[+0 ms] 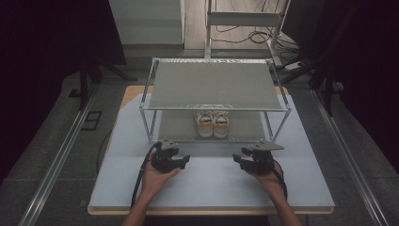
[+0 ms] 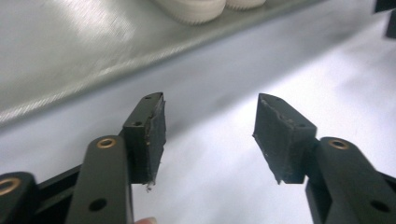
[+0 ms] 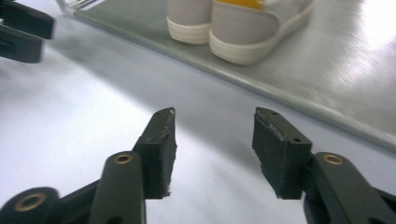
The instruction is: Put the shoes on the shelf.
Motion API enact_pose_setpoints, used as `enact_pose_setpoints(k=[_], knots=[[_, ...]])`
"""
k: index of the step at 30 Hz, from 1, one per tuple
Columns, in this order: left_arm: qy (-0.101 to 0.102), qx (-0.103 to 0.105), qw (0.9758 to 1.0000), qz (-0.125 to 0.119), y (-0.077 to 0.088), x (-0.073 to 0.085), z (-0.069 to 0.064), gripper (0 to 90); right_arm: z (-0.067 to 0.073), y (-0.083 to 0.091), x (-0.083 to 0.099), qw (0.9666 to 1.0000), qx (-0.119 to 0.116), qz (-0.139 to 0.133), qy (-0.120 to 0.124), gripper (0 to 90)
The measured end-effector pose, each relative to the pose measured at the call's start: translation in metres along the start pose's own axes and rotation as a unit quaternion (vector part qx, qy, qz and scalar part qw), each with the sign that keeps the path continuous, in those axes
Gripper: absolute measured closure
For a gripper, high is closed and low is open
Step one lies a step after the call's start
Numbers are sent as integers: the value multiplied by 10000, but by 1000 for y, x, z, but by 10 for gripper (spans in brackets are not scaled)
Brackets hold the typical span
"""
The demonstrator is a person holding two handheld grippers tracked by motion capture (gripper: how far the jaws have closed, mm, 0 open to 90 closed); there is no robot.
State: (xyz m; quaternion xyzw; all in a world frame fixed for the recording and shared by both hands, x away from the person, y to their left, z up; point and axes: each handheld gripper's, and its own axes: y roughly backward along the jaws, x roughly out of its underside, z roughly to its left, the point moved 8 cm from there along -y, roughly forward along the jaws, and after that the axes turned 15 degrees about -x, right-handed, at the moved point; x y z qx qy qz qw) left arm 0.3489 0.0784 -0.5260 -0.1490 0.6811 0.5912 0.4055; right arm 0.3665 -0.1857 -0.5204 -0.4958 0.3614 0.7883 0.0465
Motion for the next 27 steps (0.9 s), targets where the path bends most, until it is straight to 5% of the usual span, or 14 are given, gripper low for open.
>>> enact_pose_setpoints(k=[14,27], knots=[[190,-345,9990,198,19,54,33,372,-25,45,44,9995,269,16,-141,422],[293,-519,9982,100,22,56,47,365,-28,50,45,9990,376,-105,-218,416]])
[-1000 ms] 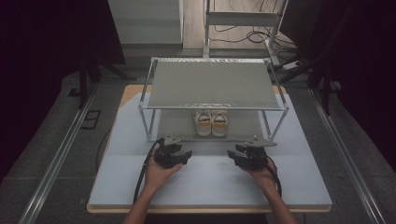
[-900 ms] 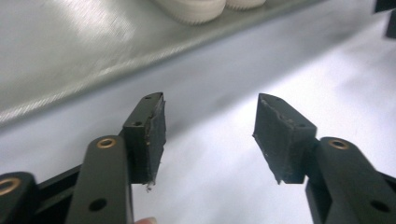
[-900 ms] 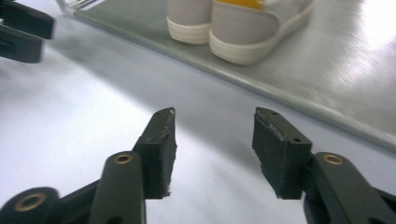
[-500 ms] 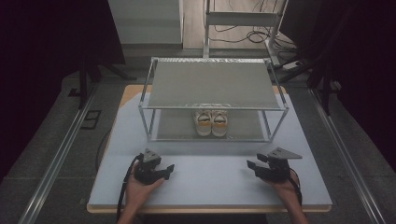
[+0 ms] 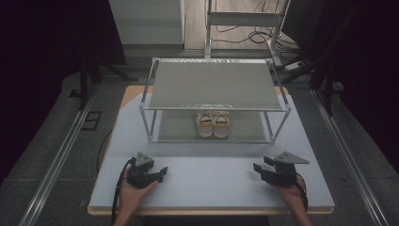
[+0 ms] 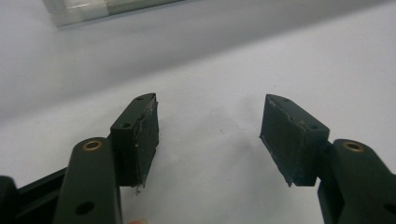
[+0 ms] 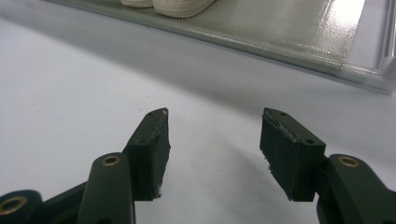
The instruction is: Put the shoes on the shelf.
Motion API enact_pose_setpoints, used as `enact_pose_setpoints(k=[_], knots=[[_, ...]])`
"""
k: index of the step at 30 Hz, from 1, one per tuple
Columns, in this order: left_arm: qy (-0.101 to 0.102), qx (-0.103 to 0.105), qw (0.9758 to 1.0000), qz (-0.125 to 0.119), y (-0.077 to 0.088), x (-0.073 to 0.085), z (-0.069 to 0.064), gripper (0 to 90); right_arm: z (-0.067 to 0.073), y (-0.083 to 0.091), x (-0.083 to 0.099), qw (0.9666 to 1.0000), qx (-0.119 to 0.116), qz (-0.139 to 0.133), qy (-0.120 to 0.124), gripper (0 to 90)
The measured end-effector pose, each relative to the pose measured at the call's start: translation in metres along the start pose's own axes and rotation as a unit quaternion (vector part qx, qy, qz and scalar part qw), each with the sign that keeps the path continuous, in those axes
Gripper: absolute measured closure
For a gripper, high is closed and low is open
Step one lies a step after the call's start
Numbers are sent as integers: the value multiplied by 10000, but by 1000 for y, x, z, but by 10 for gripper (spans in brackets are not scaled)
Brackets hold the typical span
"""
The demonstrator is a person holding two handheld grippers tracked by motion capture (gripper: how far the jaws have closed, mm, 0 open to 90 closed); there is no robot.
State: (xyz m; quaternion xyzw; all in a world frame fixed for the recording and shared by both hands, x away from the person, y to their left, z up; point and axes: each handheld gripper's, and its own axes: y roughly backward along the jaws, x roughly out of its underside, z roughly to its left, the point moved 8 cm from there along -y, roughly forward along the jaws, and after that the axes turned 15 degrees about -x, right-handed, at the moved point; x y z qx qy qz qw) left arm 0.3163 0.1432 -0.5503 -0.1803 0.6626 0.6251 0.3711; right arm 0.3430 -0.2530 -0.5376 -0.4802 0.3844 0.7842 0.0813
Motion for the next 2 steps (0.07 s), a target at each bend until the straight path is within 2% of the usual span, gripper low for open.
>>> enact_pose_setpoints(k=[2], knots=[[-44,-61,10000,-25,-1,0,1,348,0,0,0,10000,8,3,7,409]])
